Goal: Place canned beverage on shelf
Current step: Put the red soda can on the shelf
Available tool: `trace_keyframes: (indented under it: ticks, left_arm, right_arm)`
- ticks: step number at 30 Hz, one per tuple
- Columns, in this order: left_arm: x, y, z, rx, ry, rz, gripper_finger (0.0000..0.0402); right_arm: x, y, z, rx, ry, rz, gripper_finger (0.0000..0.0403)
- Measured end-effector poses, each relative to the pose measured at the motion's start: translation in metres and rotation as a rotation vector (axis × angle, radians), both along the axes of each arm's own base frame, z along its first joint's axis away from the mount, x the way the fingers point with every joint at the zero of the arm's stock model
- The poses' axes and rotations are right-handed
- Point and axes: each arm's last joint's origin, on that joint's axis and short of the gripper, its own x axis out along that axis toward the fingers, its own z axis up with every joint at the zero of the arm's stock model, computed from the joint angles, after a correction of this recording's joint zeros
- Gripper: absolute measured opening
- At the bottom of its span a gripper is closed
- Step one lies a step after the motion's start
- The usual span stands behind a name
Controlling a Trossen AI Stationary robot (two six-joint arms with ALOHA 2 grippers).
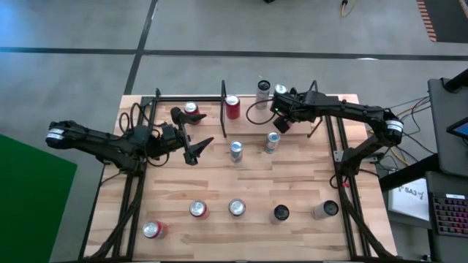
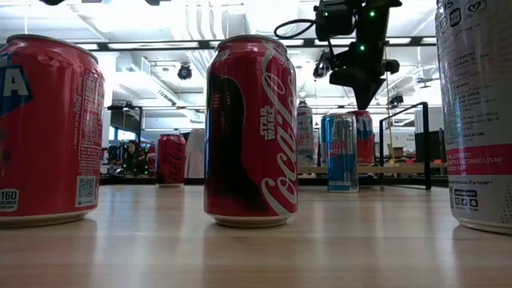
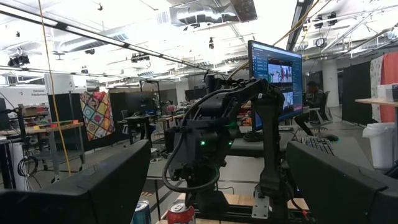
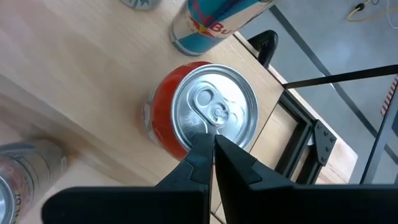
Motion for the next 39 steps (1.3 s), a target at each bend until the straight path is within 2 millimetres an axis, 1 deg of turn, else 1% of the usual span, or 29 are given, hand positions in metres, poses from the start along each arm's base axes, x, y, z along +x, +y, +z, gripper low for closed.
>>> trace_keyframes:
  ticks: [6, 20, 28, 33, 39]
  left_arm:
    - [0.0, 0.0, 0.0, 0.0, 0.0, 0.0, 0.0359]
    - [0.0, 0.0, 0.0, 0.0, 0.0, 0.0, 0.0359]
    - [0.0, 0.0, 0.0, 0.0, 0.0, 0.0, 0.0359]
    - [0.0, 0.0, 0.0, 0.0, 0.0, 0.0, 0.0359]
    - [0.0, 0.0, 0.0, 0.0, 0.0, 0.0, 0.0359]
  right_arm:
    - [-0.001, -0.001, 0.0, -0.017, 0.015, -0.008, 0.0009]
    - [-0.008, -0.012, 0.0, -0.028, 0.039, -0.042, 0.0009]
    - [-0.004, -0.015, 0.015, -0.057, -0.013, -0.005, 0.0009]
    - [-0.001, -0.015, 0.014, 0.003, -0.059, 0.031, 0.0009]
    - [-0.003, -0.014, 0.007, 0.018, -0.037, 0.019, 0.0009]
